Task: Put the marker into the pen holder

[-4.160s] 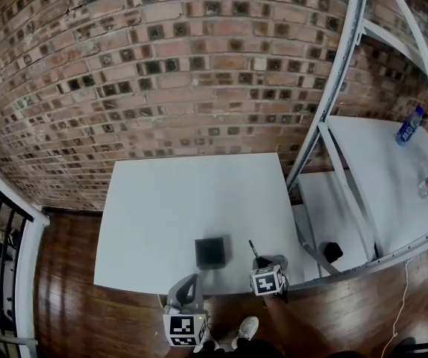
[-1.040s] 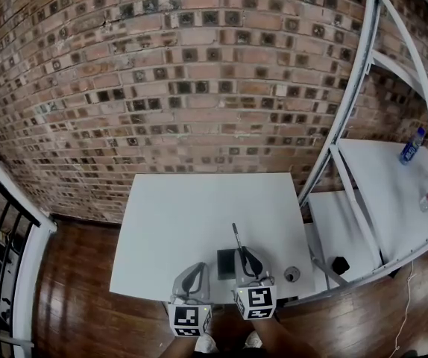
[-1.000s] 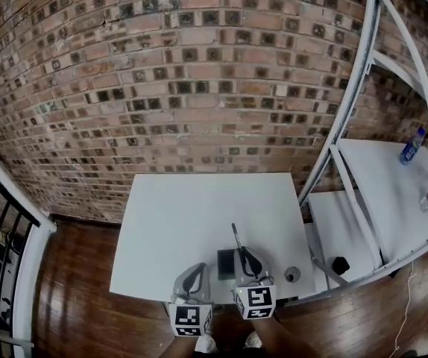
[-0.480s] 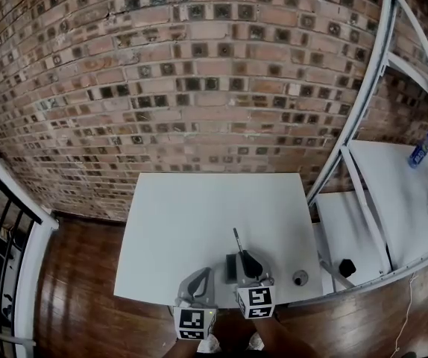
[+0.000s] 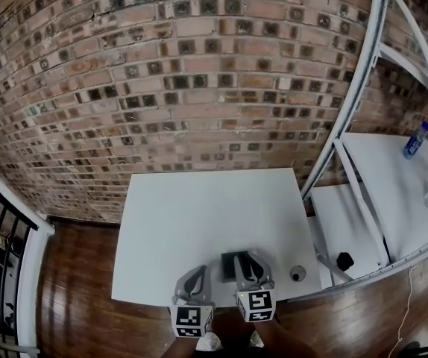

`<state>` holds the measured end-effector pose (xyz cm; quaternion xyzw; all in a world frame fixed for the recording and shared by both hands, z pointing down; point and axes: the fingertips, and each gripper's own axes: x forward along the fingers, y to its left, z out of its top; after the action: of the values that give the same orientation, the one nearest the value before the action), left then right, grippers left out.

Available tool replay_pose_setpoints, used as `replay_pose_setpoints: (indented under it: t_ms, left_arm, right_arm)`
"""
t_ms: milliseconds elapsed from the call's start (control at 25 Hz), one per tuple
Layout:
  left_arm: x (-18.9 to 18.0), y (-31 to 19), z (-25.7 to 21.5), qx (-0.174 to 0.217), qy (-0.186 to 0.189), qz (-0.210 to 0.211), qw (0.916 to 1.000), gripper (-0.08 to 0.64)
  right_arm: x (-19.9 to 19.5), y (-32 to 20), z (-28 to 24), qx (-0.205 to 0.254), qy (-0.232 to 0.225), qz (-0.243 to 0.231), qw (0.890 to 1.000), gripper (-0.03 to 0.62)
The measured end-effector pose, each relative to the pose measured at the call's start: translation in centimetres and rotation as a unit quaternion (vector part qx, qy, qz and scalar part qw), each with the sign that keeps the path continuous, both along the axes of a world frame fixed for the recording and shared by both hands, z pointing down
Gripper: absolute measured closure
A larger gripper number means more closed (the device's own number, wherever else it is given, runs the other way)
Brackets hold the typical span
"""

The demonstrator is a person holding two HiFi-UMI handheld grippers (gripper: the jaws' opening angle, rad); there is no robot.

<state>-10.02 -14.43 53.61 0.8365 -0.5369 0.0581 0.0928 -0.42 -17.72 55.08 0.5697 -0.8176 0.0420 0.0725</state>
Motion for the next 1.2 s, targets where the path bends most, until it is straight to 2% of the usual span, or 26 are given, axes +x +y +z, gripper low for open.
replay_pose_setpoints:
  t_ms: [240, 360, 840, 1200]
  left_arm:
    - [1.2, 0.4, -0.3, 0.001, 0.007, 0.007, 1.0000, 0.546]
    - [1.7, 0.7, -0.5, 0.004, 0.007, 0.007, 0.9999, 0.546]
    - [3.2, 1.3, -2.5, 0.032, 0.000, -0.004, 0.9995, 0.548]
    - [3.5, 1.9, -3.1, 0.038, 0.002, -0.031, 0.9988, 0.546]
  right_arm:
    - [1.3, 1.1, -1.4, 0.016, 0.011, 0.006, 1.000, 0.537]
    - [1.5, 2.1, -1.6, 0.023, 0.028, 0.010, 0.999, 0.589]
    - [2.5, 3.7, -5.7, 0.057, 0.022, 0.001, 0.998, 0.591]
    - [2.8, 4.5, -5.6, 0.046, 0.019, -0.025, 0.998, 0.591]
